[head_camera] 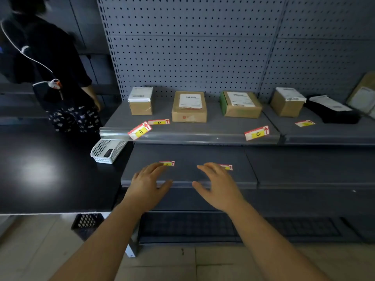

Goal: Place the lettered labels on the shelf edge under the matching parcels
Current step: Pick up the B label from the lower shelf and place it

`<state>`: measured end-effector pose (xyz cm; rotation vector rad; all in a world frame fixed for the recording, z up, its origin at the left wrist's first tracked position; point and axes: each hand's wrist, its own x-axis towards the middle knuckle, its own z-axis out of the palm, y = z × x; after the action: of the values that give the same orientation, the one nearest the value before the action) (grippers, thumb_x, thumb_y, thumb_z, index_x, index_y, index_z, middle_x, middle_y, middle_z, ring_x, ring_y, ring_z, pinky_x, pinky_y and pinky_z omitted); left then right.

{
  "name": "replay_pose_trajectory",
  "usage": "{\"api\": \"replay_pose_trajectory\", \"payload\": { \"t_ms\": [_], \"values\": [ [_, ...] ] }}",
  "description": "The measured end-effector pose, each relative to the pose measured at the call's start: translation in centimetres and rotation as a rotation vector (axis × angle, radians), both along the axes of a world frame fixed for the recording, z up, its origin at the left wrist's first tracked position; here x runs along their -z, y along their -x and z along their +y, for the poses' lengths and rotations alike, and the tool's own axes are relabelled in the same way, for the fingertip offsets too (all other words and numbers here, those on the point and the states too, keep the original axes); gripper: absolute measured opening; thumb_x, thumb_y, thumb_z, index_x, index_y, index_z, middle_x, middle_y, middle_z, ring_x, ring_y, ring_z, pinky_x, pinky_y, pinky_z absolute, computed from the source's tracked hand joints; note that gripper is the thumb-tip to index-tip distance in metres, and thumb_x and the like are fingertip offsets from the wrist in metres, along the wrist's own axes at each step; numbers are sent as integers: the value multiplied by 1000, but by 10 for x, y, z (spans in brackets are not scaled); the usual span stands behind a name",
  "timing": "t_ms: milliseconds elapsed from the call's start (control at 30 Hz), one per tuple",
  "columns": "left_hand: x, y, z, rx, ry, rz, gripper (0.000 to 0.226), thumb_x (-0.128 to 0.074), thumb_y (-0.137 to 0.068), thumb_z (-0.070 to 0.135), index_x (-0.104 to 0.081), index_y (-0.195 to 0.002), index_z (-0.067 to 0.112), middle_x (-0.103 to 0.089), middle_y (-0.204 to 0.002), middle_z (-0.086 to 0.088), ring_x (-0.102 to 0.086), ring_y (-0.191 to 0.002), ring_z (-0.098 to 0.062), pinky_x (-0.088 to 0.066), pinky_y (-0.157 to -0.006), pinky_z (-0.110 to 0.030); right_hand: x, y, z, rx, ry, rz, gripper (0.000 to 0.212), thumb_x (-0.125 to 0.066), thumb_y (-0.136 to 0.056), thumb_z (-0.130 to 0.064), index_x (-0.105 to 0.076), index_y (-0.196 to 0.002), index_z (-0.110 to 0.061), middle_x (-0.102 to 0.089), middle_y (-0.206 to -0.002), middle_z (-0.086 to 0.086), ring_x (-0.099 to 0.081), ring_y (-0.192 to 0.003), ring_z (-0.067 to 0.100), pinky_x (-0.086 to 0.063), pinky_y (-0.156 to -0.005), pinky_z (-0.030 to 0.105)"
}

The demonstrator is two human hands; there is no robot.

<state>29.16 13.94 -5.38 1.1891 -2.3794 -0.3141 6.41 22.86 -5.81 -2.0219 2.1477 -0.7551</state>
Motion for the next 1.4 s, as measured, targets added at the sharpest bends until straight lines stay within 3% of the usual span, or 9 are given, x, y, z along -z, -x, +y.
{"api": "replay_pose_trajectory", "payload": {
  "t_ms": [133, 300, 400, 1033, 1400],
  "values": [
    [23, 22, 39, 7, -51, -51, 59, -42, -83, 59, -49, -130, 25, -47, -137, 5, -43, -125, -20, -32, -103, -43, 20, 19, 38, 0, -66, -46, 60, -48, -91, -58, -43, -142, -27, -42, -142, -5, -34, -134, 16, -34, -109, 37],
    [35, 39, 61, 22, -97, -55, 63, -36, -81, 64, -48, -131, 27, -45, -139, 5, -40, -127, -18, -31, -107, -45, 34, 37, 61, 16, -93, -65, 59, -48, -91, -57, -42, -142, -28, -41, -142, -6, -33, -133, 15, -31, -109, 32],
    [41, 50, 60, 42, -100, -65, 56, -45, -86, 57, -47, -133, 26, -42, -141, 6, -39, -128, -17, -28, -107, -44, 42, 43, 61, 21, -113, -83, 59, -48, -91, -57, -41, -142, -28, -40, -143, -7, -33, -134, 14, -32, -108, 31],
    [103, 180, -54, 202, -288, -51, 48, -51, -89, 47, -46, -132, 26, -45, -138, 6, -42, -125, -20, -30, -107, -43, 94, 149, -28, 225, -256, -148, 55, -54, -88, -54, -49, -136, -29, -53, -134, -4, -46, -125, 19, -43, -101, 41],
    [161, 238, -57, 84, -374, -83, 54, -41, -82, 55, -52, -124, 22, -55, -127, -1, -51, -113, -24, -38, -97, -43, 163, 225, -87, 156, -398, -124, 56, -48, -91, -58, -44, -139, -29, -48, -140, -1, -48, -125, 22, -44, -98, 38]
  ]
}}
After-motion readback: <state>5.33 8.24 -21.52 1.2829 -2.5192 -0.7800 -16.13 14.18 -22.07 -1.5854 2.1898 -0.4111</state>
